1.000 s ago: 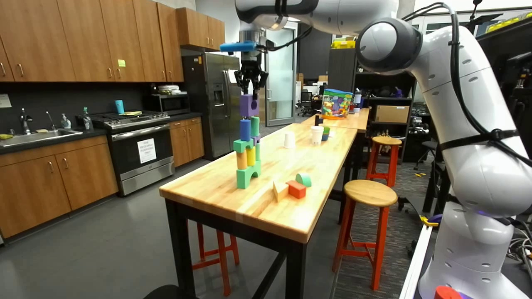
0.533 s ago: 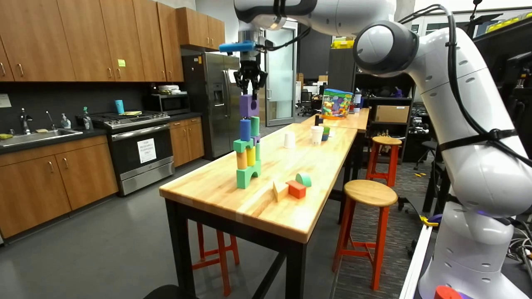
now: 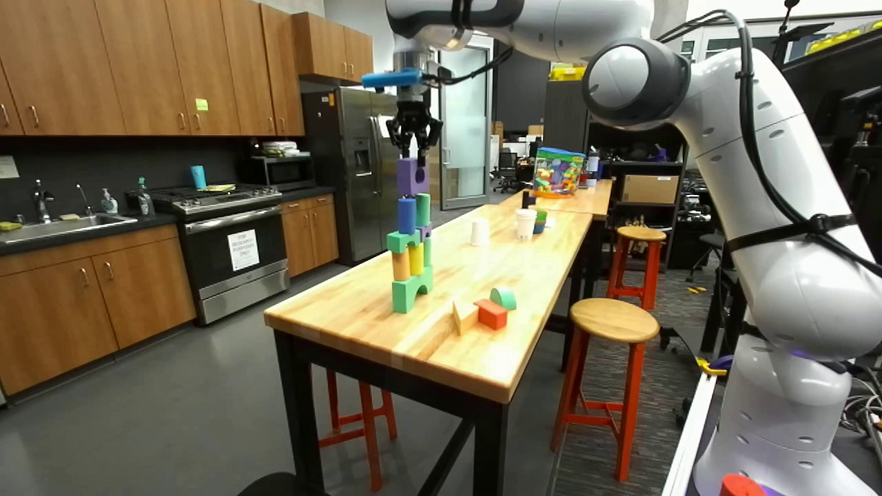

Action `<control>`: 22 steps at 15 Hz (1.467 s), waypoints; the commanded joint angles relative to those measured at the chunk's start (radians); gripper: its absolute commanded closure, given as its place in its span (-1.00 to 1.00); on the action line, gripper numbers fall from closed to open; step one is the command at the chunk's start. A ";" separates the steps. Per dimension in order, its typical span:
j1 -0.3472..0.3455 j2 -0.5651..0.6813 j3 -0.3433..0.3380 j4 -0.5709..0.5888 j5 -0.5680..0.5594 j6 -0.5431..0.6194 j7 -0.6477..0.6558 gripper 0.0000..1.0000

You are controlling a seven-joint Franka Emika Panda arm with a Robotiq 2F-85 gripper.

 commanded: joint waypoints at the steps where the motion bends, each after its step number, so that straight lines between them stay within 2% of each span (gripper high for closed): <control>1: 0.007 0.016 0.003 0.046 -0.004 -0.037 -0.003 0.70; 22: 0.003 0.008 0.005 0.031 0.010 -0.055 -0.015 0.70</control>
